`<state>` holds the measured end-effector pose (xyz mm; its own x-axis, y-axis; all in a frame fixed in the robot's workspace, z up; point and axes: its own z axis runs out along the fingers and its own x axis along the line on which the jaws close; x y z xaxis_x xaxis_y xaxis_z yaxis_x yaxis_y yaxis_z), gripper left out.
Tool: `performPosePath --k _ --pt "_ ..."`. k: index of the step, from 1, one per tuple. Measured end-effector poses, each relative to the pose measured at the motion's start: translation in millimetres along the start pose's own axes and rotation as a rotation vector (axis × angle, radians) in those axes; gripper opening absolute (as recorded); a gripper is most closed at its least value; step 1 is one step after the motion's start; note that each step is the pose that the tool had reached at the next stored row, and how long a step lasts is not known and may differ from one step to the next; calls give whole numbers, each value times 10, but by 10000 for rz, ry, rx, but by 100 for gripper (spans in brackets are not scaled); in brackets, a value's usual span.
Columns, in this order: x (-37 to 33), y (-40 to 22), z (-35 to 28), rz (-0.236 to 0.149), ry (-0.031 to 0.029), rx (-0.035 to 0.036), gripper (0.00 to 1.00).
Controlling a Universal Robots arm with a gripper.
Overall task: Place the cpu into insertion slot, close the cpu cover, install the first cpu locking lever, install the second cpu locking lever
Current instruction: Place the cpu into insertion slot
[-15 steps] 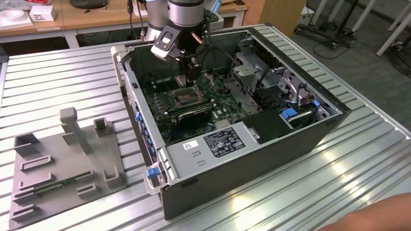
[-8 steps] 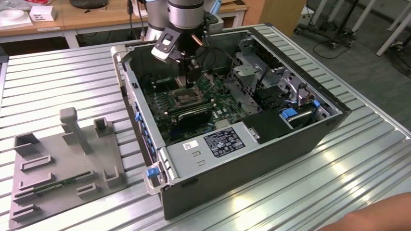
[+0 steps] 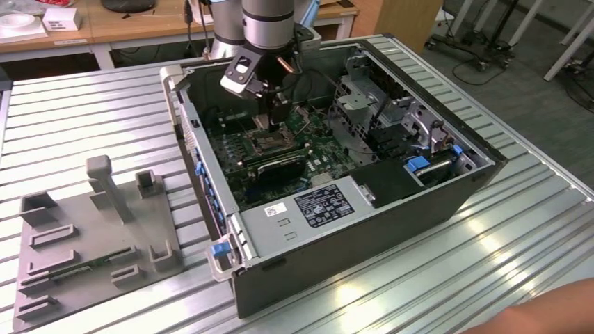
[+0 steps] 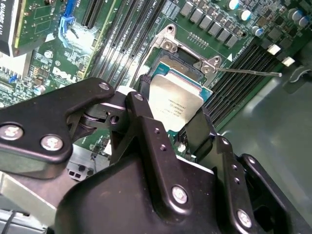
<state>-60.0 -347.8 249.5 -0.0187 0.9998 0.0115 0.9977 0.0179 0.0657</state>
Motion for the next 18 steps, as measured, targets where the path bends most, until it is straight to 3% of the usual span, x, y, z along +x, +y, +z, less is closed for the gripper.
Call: performPosePath --k 3,7,10,13,18 --pt "0 -2 9 -158 37 -28 54" --pt "0 -2 23 -258 80 -236 54" --pt "0 -1 25 -263 77 -285 54" --pt "0 -5 32 -264 59 -401 54" --pt "-1 -10 115 -265 56 -419 54"
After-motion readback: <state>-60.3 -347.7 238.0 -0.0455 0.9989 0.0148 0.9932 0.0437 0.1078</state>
